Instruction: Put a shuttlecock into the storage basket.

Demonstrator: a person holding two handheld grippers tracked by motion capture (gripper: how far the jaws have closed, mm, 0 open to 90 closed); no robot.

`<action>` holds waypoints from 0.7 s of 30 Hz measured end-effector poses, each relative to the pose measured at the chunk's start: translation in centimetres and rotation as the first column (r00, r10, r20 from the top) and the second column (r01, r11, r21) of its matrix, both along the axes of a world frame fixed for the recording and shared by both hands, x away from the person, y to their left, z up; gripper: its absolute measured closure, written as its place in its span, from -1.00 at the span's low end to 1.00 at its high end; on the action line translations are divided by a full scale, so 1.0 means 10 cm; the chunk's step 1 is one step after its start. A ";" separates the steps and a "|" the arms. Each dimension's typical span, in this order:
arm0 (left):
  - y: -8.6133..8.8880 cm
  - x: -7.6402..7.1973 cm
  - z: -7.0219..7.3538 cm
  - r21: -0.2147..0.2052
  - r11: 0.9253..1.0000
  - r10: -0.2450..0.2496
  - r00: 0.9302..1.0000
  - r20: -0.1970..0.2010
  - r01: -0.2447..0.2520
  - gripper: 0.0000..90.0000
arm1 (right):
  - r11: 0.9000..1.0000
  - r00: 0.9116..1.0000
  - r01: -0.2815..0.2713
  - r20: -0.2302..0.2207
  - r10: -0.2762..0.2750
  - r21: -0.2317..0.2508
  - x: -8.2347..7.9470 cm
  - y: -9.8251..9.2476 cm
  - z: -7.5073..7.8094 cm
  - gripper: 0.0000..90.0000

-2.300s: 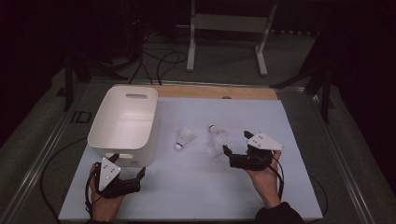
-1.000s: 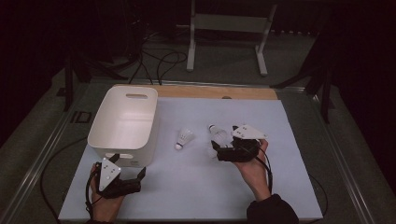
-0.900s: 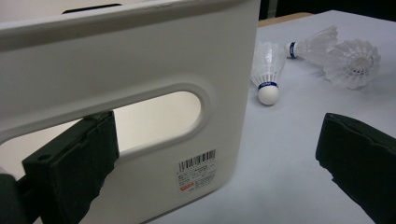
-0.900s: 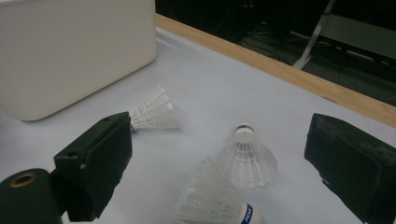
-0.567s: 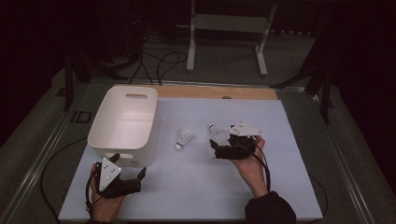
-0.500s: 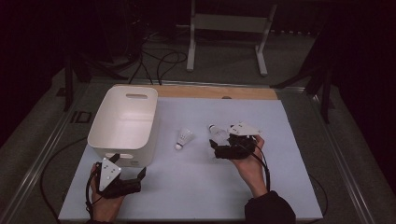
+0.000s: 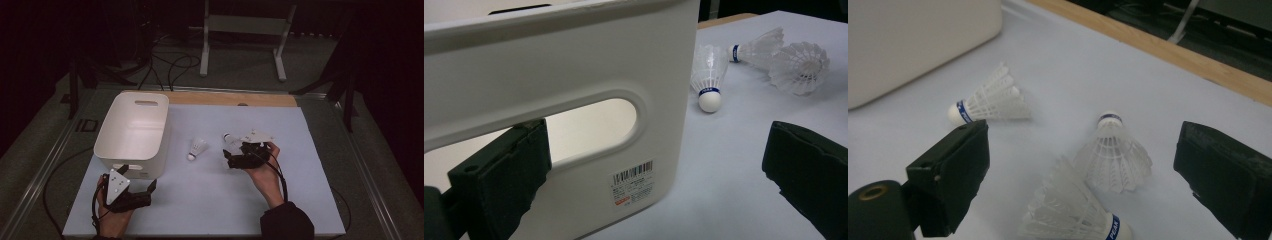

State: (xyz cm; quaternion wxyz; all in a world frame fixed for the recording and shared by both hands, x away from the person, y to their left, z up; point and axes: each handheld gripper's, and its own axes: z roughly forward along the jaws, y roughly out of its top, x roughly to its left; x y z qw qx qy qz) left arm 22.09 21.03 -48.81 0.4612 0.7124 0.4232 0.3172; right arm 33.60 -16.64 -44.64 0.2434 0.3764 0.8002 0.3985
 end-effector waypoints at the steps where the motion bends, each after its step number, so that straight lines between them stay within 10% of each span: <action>1: 0.00 0.00 0.00 0.000 1.000 0.000 1.000 0.000 0.000 -1.00 | 1.000 1.000 0.000 0.000 0.000 0.000 0.00 0.00 0.00 -0.83; 21: 0.00 0.00 0.00 0.003 1.000 -0.003 1.000 -0.002 0.003 -1.00 | 0.996 0.997 -0.003 -0.073 -0.003 -0.086 0.12 0.11 -0.16 -0.81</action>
